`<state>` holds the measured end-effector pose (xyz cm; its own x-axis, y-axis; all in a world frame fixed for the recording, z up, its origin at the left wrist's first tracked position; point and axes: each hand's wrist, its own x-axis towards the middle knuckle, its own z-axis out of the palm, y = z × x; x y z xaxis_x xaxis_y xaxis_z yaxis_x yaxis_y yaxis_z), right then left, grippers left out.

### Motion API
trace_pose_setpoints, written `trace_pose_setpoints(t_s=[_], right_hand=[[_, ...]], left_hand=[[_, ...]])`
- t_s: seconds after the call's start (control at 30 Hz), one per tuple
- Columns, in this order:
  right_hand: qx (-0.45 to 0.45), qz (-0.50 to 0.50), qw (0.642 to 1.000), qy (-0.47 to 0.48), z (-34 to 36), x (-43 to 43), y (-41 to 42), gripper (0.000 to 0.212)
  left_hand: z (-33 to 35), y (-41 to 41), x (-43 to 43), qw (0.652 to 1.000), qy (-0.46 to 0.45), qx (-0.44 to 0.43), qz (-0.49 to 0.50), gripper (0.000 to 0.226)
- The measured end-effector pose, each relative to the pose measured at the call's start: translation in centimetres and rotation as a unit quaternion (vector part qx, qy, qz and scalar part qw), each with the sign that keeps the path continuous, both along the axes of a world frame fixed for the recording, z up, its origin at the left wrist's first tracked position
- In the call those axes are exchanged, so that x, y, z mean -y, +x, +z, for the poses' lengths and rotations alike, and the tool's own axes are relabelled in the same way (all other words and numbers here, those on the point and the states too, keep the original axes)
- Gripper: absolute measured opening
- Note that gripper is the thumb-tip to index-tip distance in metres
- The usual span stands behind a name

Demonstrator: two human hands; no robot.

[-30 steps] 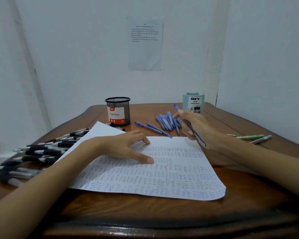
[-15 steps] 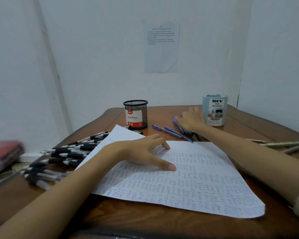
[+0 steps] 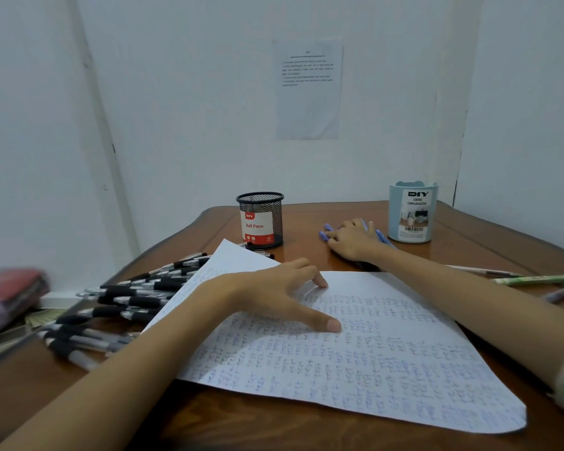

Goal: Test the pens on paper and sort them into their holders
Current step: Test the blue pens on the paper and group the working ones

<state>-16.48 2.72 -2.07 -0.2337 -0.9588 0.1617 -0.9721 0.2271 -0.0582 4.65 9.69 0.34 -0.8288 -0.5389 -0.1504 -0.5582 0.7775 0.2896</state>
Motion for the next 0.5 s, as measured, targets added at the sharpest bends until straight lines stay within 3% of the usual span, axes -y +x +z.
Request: trace_pose_setpoints(t_s=[0.17,0.4,0.5], right_hand=[[-0.023,-0.034,0.999,-0.008,0.1,0.3,-0.9,0.042],[0.104,0.058,0.988,-0.101,3.7,-3.3,-1.6,0.036],[0.126,0.055,0.986,-0.093,5.7,-6.8,-3.4,0.030]], left_hand=[[0.0,-0.1,0.0,1.000,-0.001,0.005,-0.001,0.066],[0.3,-0.2,-0.2,1.000,0.006,0.016,-0.003,0.066],[0.4,-0.1,-0.4,1.000,0.014,0.021,0.002,0.074]])
